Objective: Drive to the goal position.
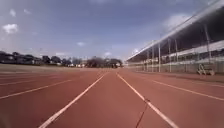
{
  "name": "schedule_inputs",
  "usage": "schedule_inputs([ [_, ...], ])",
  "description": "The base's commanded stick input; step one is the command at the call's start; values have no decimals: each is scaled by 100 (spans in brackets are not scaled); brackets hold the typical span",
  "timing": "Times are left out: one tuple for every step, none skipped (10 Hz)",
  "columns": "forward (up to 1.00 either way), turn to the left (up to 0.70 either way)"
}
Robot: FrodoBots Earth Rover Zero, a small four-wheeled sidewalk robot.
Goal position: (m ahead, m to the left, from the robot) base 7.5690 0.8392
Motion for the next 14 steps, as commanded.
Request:
schedule_inputs([
  [70,0],
  [70,0],
  [70,0],
  [70,0],
  [70,0],
  [70,0],
  [70,0],
  [70,0],
  [70,0],
  [70,0],
  [70,0],
  [70,0],
  [70,0],
  [70,0],
])
